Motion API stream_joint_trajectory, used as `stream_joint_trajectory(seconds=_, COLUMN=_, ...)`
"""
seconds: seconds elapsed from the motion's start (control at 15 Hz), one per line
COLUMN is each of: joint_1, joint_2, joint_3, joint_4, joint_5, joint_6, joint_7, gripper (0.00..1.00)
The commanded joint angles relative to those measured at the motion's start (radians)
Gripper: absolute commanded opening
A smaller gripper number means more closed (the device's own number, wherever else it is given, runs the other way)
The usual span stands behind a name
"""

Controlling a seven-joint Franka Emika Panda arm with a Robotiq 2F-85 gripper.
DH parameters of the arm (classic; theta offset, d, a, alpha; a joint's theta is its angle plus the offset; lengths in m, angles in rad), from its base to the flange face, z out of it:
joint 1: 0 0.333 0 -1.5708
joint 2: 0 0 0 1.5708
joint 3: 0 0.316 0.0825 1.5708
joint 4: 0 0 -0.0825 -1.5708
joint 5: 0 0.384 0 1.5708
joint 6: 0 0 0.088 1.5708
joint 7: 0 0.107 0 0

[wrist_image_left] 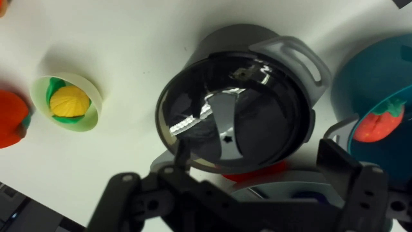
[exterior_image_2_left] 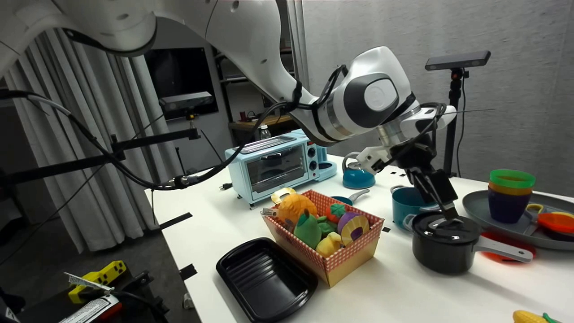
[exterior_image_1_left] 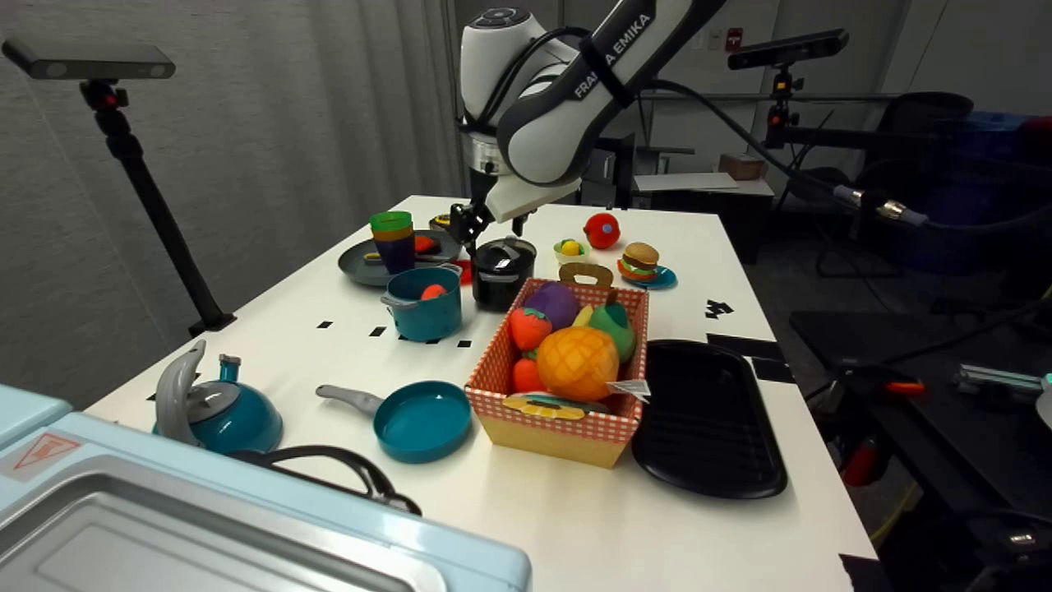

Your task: Transfer the lid from the black pot to the blue pot

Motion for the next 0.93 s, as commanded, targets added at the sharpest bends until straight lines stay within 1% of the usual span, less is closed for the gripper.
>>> stream_joint_trajectory(seconds=0.0, joint_1=-0.004, joint_2=0.055, joint_3=-0.033, joint_4=0.063, joint_5=0.006, joint_6=0.01, joint_7=0.01, gripper=1.0)
stream_joint_trajectory(seconds=0.2, joint_1=-0.013, joint_2=0.072, joint_3=-0.027, joint_4=0.077, joint_5=0.013, joint_6=0.011, joint_7=-0.003, gripper=1.0)
stream_joint_trajectory(seconds=0.6, joint_1=-0.01, joint_2=0.104, joint_3=-0.021, joint_4=0.09, joint_5=0.02, joint_6=0.006, joint_7=0.002, gripper=1.0)
stream_joint_trajectory(seconds=0.67, joint_1=-0.012, joint_2=0.108, joint_3=-0.022, joint_4=0.096, joint_5=0.022, joint_6=0.004, joint_7=0.004, gripper=0.75)
stream_joint_trajectory(seconds=0.73, joint_1=-0.012, joint_2=0.114, joint_3=-0.024, joint_4=0.106, joint_5=0.021, joint_6=0.005, joint_7=0.005, gripper=0.74)
stream_joint_trajectory(seconds=0.8, joint_1=-0.014, joint_2=0.117, joint_3=-0.025, joint_4=0.111, joint_5=0.022, joint_6=0.008, joint_7=0.006, gripper=0.68)
stream_joint_trajectory(seconds=0.87, joint_1=-0.014, joint_2=0.119, joint_3=-0.026, joint_4=0.118, joint_5=0.021, joint_6=0.008, joint_7=0.006, gripper=0.59)
